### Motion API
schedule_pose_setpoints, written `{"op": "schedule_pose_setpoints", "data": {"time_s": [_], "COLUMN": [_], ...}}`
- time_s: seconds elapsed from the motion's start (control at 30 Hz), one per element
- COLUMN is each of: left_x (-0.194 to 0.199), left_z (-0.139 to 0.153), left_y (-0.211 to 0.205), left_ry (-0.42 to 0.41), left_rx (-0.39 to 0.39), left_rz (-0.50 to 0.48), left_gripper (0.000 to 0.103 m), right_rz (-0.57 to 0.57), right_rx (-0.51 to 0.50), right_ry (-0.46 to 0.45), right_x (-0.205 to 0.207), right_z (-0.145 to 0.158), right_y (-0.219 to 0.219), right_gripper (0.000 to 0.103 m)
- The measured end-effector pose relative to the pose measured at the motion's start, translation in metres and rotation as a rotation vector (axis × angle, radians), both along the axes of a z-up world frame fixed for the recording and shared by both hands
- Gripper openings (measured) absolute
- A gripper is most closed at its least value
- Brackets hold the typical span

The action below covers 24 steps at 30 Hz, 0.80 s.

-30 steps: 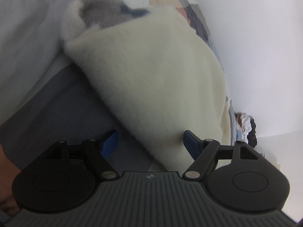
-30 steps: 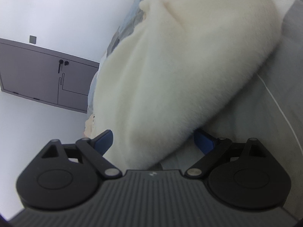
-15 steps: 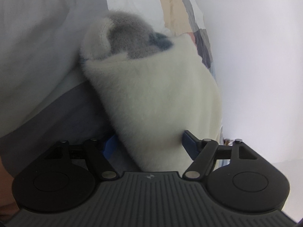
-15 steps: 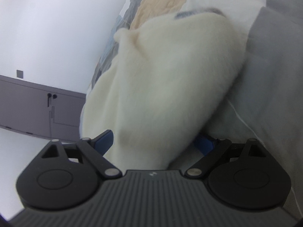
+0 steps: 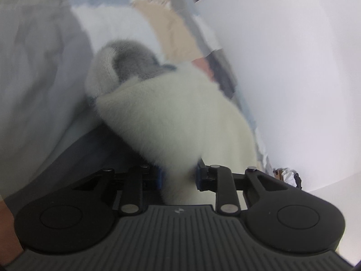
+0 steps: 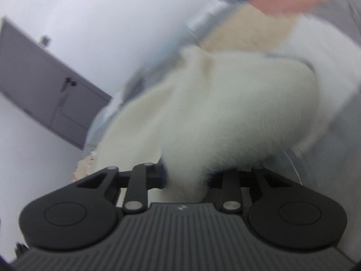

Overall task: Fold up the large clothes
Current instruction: 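Grasp the sweater edge with both grippers and lift it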

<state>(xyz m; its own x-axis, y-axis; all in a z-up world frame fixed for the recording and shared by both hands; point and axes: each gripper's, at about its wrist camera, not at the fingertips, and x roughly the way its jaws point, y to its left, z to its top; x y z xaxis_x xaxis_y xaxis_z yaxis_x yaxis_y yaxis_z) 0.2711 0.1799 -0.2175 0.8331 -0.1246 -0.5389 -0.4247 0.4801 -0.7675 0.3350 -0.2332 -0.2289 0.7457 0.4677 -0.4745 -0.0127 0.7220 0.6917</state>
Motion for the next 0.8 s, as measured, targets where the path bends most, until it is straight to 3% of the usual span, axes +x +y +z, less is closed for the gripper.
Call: {"op": "schedule_pose_setpoints", "data": {"time_s": [0.1, 0.27, 0.43, 0.63, 0.8], "left_x": [-0.007, -0.021, -0.042, -0.08, -0.112], "left_z": [0.017, 0.038, 0.068, 0.107, 0.129], "left_y": [-0.002, -0.004, -0.007, -0.011, -0.014], "left_ry": [-0.026, -0.038, -0.105, -0.123, -0.164], "left_rx": [0.053, 0.091, 0.098, 0.122, 0.136], "left_rz": [-0.033, -0.059, -0.063, -0.082, -0.094], "left_gripper": [0.029, 0.028, 0.028, 0.028, 0.029], "right_rz": [0.016, 0.069, 0.1, 0.153, 0.145], "right_rx": [-0.028, -0.129, -0.061, -0.075, -0.012], "right_ry": [-0.092, -0.162, -0.242, -0.26, -0.305], "right_x": [-0.007, -0.016, -0.033, -0.05, -0.068], "right_z": [0.019, 0.044, 0.072, 0.107, 0.121], "right_y": [0.002, 0.007, -0.004, -0.007, -0.018], "right_gripper": [0.032, 0.032, 0.031, 0.031, 0.031]}}
